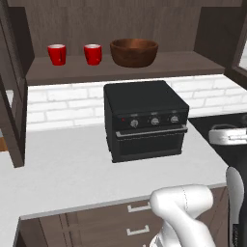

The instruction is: Gather all objects into one cabinet and sort the glasses and bowls to opposite sides.

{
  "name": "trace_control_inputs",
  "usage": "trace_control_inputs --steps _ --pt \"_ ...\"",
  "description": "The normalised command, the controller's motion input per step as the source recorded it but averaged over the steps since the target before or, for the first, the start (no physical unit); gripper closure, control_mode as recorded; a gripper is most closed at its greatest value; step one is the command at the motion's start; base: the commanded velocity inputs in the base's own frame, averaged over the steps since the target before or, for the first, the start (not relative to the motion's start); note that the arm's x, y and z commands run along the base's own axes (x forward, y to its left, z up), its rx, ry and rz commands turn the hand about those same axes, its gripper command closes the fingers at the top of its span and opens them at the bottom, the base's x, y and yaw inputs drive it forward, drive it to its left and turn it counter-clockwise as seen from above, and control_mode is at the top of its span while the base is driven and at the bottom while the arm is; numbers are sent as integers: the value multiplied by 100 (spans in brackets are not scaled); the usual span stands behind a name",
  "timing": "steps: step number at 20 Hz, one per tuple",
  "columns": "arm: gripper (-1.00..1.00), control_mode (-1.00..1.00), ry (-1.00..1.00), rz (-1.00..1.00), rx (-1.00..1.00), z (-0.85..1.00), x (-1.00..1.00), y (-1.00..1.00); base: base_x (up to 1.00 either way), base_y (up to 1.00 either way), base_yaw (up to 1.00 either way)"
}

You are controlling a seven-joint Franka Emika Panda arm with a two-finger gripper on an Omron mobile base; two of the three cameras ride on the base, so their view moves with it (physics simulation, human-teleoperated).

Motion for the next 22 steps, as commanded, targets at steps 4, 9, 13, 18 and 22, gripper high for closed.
trace_control_inputs --steps 4,9,13,18,22 --pt "-100 100 0 0 0 0 0 0 0 0 0" --pt "-100 100 0 0 0 0 0 0 -17 -19 -6" --pt "-100 100 0 0 0 0 0 0 -50 -45 -26" --pt "-100 100 0 0 0 0 0 0 -35 -41 -35" --pt "-100 100 0 0 0 0 0 0 -18 -43 -31"
